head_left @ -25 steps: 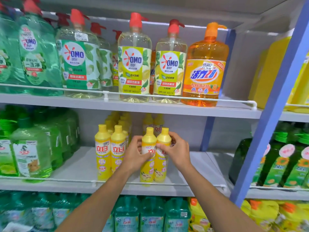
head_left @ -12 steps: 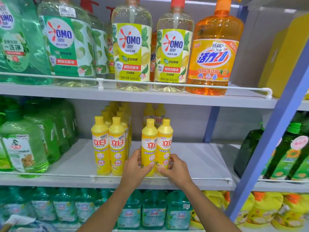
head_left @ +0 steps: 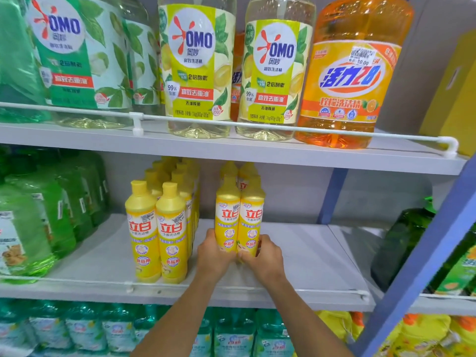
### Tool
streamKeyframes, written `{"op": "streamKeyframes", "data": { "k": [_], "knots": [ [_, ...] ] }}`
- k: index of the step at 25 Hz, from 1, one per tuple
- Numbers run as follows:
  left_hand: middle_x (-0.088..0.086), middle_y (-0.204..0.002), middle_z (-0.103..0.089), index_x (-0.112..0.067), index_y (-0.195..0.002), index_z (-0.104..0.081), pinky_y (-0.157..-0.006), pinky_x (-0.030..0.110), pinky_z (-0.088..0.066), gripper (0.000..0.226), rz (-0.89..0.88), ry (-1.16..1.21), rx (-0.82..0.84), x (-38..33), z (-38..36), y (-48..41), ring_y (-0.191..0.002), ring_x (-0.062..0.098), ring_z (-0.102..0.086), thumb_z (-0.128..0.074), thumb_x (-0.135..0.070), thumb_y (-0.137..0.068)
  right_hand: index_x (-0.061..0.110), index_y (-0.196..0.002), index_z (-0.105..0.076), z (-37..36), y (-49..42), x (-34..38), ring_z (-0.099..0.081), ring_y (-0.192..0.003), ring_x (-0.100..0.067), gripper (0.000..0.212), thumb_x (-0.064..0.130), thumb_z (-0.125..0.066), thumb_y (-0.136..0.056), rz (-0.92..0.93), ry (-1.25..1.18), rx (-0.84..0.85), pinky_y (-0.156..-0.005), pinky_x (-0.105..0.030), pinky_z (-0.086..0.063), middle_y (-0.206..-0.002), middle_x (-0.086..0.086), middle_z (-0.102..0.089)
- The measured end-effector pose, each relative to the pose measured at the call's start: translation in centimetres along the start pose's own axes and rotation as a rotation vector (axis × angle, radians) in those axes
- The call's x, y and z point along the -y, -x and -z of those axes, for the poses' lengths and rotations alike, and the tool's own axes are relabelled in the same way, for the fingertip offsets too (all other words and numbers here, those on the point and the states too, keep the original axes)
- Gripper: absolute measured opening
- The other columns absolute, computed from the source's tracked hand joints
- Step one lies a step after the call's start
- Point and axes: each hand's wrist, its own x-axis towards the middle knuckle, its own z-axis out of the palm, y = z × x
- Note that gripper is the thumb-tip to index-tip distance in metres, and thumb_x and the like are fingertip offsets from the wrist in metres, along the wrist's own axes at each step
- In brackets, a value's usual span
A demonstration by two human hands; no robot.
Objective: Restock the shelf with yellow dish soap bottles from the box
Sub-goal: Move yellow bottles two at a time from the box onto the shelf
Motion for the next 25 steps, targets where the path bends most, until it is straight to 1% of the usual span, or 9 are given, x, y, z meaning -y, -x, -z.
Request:
{"op": "streamKeyframes", "data": {
  "k": [4, 7, 10, 14, 16, 18, 20, 22, 25],
  "knots": [
    [0.006, -0.118, -0.067, -0.015, -0.122, -0.053, -0.074, 0.027, -0.043, 0.06, 0.069, -0.029, -0.008, -0.1, -1.2, -2.4, -0.089, 0.02, -0.057, -0.084, -0.039, -0.077, 0.022, -0.109, -0.056, -1.5, -2.6, -0.5, -0.061, -0.088, -0.017, 0.036, 0.036, -0.076, -0.082, 0.033, 0.007, -0.08, -0.074, -0.026, -0.046, -0.109, -0.001, -0.069],
    [0.005, -0.117, -0.066, -0.016, -0.124, -0.05, -0.074, 0.027, -0.043, 0.064, 0.096, -0.009, -0.023, 0.2, -1.9, -4.3, -0.087, 0.019, -0.055, -0.085, -0.038, -0.076, 0.024, -0.116, -0.057, -2.4, -4.1, -1.1, -0.065, -0.097, -0.018, 0.043, 0.042, -0.076, -0.083, 0.06, -0.022, -0.09, -0.084, -0.033, -0.054, -0.11, 0.002, -0.067],
    [0.003, -0.11, -0.065, -0.015, -0.123, -0.049, -0.072, 0.026, -0.041, 0.065, 0.105, 0.027, -0.056, 0.5, -2.7, -5.5, -0.085, 0.018, -0.053, -0.087, -0.034, -0.074, 0.029, -0.113, -0.056, -2.8, -5.2, -1.6, -0.065, -0.097, -0.015, 0.043, 0.044, -0.079, -0.081, 0.065, -0.073, -0.102, -0.086, -0.033, -0.055, -0.109, 0.005, -0.067],
    [-0.002, -0.103, -0.067, -0.016, -0.115, -0.057, -0.058, 0.013, -0.039, 0.064, 0.072, 0.057, -0.114, 1.3, -3.0, -6.3, -0.084, 0.015, -0.059, -0.093, -0.031, -0.064, 0.031, -0.114, -0.058, -3.3, -6.3, -2.3, -0.066, -0.096, -0.01, 0.051, 0.048, -0.084, -0.074, 0.081, -0.132, -0.125, -0.086, -0.031, -0.057, -0.109, 0.009, -0.069],
    [-0.005, -0.103, -0.07, -0.019, -0.114, -0.06, -0.062, 0.015, -0.046, 0.066, 0.065, 0.065, -0.125, 1.9, -3.0, -6.8, -0.086, 0.015, -0.064, -0.094, -0.036, -0.061, 0.032, -0.111, -0.058, -3.5, -6.7, -2.4, -0.066, -0.093, -0.009, 0.05, 0.049, -0.086, -0.072, 0.083, -0.134, -0.136, -0.082, -0.03, -0.057, -0.105, 0.01, -0.069],
    [-0.004, -0.105, -0.073, -0.024, -0.113, -0.061, -0.075, 0.029, -0.058, 0.067, 0.056, 0.056, -0.121, 2.5, -3.1, -7.4, -0.09, 0.016, -0.069, -0.094, -0.045, -0.058, 0.03, -0.11, -0.06, -3.6, -7.1, -2.4, -0.065, -0.092, -0.009, 0.051, 0.048, -0.087, -0.07, 0.081, -0.138, -0.145, -0.079, -0.026, -0.055, -0.103, 0.011, -0.068],
    [-0.004, -0.105, -0.074, -0.028, -0.11, -0.061, -0.083, 0.039, -0.06, 0.066, 0.055, 0.052, -0.115, 3.1, -3.2, -8.0, -0.092, 0.016, -0.071, -0.093, -0.048, -0.055, 0.029, -0.11, -0.062, -3.6, -7.6, -2.3, -0.065, -0.093, -0.008, 0.053, 0.046, -0.089, -0.068, 0.084, -0.149, -0.152, -0.075, -0.018, -0.05, -0.102, 0.011, -0.068],
    [-0.006, -0.105, -0.074, -0.03, -0.109, -0.061, -0.084, 0.037, -0.061, 0.064, 0.046, 0.071, -0.113, 3.5, -3.3, -8.3, -0.091, 0.013, -0.071, -0.093, -0.044, -0.056, 0.029, -0.106, -0.062, -3.6, -8.0, -2.4, -0.065, -0.093, -0.009, 0.051, 0.046, -0.09, -0.066, 0.09, -0.156, -0.163, -0.073, -0.014, -0.046, -0.101, 0.011, -0.068],
    [-0.01, -0.103, -0.073, -0.027, -0.113, -0.063, -0.077, 0.023, -0.057, 0.063, 0.01, 0.102, -0.105, 3.6, -3.2, -8.3, -0.09, 0.008, -0.07, -0.094, -0.039, -0.059, 0.03, -0.105, -0.061, -3.9, -8.3, -2.6, -0.066, -0.093, -0.009, 0.051, 0.047, -0.089, -0.066, 0.096, -0.15, -0.178, -0.077, -0.02, -0.052, -0.101, 0.01, -0.068]
  ]
}}
